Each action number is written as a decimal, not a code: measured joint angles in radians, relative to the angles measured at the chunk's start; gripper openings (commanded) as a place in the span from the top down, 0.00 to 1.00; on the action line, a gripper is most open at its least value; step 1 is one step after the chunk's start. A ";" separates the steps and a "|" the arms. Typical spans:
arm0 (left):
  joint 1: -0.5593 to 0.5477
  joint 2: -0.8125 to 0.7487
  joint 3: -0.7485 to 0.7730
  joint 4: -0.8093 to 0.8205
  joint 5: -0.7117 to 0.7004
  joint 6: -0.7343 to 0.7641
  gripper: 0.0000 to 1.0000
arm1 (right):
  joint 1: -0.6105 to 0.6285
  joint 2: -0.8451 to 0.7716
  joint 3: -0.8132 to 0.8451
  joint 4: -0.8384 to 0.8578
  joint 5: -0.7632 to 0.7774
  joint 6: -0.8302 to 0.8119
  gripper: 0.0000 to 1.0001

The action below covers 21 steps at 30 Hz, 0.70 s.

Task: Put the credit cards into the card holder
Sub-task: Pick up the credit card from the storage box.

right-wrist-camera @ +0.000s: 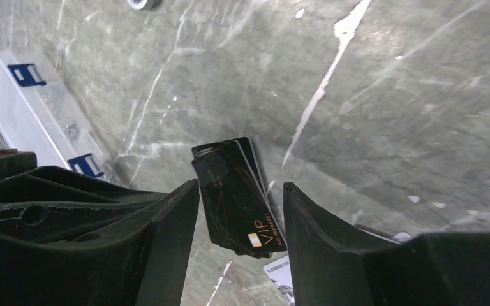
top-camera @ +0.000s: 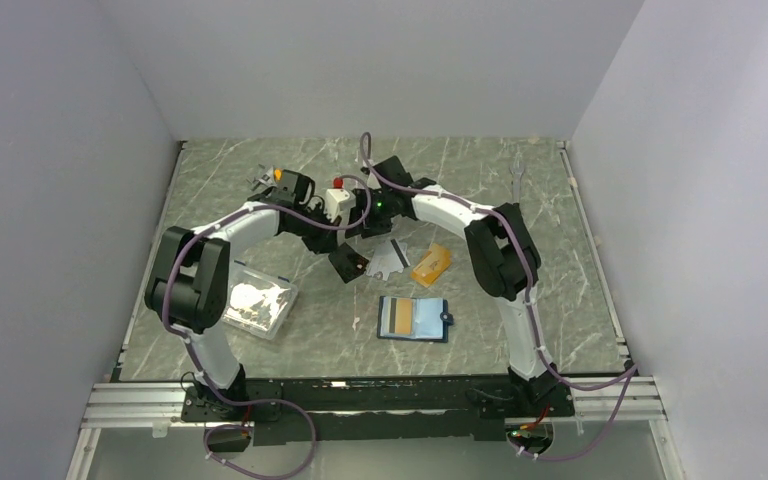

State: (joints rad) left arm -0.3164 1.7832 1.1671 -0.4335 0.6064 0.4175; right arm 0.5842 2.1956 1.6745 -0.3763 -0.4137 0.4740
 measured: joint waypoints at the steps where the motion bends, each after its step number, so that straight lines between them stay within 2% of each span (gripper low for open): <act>1: -0.006 -0.001 0.000 0.009 -0.004 0.001 1.00 | 0.003 0.000 -0.004 0.002 -0.009 0.001 0.48; 9: -0.072 0.002 0.014 0.004 -0.053 0.004 1.00 | 0.010 0.000 -0.090 0.034 -0.042 0.009 0.56; 16: -0.084 0.015 0.037 -0.005 -0.056 0.004 1.00 | -0.005 -0.013 -0.133 0.066 -0.067 0.022 0.55; 21: -0.092 0.015 0.031 -0.012 -0.120 0.013 1.00 | -0.005 -0.013 -0.148 0.093 -0.081 0.034 0.55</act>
State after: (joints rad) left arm -0.4088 1.7985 1.1984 -0.4454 0.4862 0.4301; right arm 0.5789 2.1822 1.5265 -0.2832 -0.4950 0.5079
